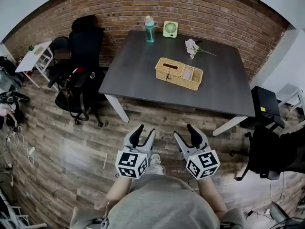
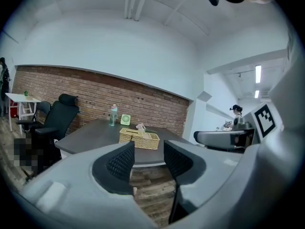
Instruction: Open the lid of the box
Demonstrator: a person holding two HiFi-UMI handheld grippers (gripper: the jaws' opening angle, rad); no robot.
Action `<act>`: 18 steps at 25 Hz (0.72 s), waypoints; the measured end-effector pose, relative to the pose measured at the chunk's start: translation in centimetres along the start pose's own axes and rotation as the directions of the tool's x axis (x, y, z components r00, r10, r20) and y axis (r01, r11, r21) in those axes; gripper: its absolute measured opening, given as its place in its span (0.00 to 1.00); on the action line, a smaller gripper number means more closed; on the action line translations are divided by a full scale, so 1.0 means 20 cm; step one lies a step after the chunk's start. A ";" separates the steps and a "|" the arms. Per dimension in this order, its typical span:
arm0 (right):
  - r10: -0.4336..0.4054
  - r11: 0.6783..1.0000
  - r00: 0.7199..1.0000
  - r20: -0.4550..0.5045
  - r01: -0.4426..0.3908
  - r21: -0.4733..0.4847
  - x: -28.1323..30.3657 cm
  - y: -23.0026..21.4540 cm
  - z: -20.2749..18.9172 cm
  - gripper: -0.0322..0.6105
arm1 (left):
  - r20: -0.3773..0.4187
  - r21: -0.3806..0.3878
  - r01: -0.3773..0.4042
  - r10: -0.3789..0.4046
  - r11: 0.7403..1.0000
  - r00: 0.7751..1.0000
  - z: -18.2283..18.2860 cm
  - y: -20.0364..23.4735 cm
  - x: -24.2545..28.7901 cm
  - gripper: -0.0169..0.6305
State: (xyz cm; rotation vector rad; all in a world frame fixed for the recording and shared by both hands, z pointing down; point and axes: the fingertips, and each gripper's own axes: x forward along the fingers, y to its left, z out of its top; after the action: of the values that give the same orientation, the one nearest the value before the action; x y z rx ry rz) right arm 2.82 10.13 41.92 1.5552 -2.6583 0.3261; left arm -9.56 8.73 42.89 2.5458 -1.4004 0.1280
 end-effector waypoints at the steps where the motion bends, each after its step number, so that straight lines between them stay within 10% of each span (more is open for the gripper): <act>1: -0.002 1.000 1.000 0.003 0.002 0.002 0.04 -0.02 0.02 0.44 | -0.001 0.001 0.002 -0.002 1.000 1.000 0.02 0.03 0.04 0.32; 18: -0.013 1.000 1.000 -0.013 0.012 -0.014 0.63 -0.24 0.14 0.44 | -0.008 -0.012 0.011 -0.011 1.000 1.000 0.18 0.44 0.53 0.32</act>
State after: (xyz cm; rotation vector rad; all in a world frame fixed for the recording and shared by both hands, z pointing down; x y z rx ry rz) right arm 0.85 -3.50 41.73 1.5594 -2.6338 0.3155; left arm -11.36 -5.38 42.86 2.5397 -1.3795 0.1276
